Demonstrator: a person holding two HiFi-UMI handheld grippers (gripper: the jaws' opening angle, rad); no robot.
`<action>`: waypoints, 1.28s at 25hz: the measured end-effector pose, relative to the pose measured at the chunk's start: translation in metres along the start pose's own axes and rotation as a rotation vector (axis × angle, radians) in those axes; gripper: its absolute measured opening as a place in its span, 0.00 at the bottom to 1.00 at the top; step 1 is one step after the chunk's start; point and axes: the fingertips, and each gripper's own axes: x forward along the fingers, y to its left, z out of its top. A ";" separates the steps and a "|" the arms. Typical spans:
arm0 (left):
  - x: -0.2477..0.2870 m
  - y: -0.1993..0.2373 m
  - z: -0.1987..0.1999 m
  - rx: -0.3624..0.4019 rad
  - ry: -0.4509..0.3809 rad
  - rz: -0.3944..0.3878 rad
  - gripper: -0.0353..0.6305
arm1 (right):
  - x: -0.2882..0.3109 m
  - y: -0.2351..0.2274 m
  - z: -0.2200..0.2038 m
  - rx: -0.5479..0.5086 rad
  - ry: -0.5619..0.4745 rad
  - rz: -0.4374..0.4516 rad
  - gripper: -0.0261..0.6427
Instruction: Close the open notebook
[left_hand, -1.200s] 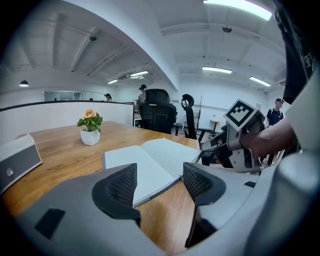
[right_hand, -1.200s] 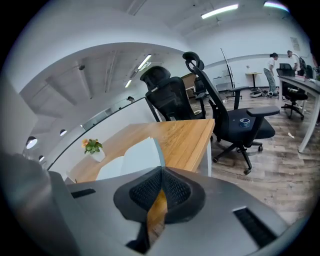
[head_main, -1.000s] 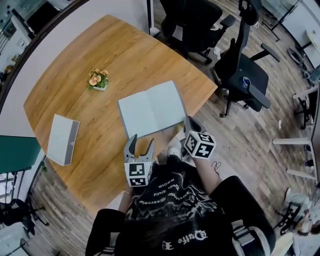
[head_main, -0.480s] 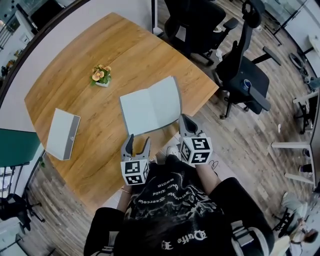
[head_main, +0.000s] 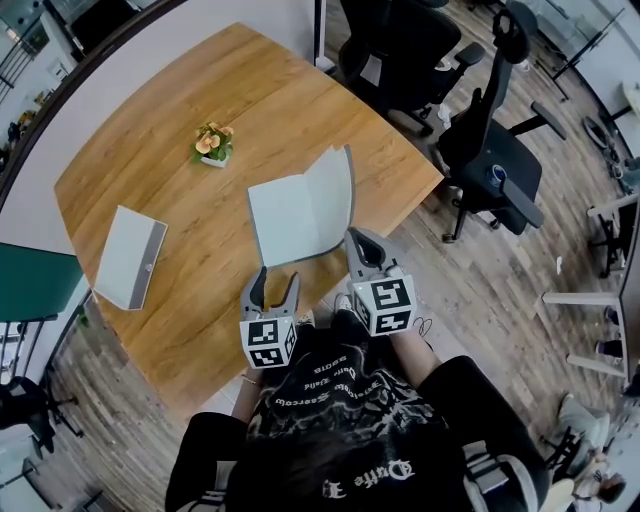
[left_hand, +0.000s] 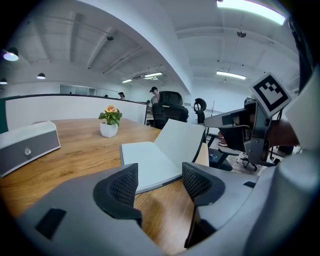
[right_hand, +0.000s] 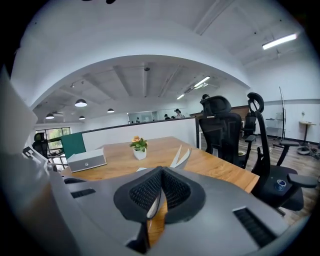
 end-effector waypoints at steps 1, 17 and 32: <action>-0.002 0.002 0.000 -0.003 -0.002 0.004 0.50 | 0.000 0.003 0.001 -0.003 -0.001 0.008 0.05; -0.025 0.023 -0.007 -0.065 -0.020 0.066 0.47 | -0.003 0.055 0.006 -0.075 -0.002 0.127 0.05; -0.036 0.036 -0.010 -0.092 -0.030 0.140 0.45 | 0.005 0.090 0.000 -0.099 0.007 0.259 0.05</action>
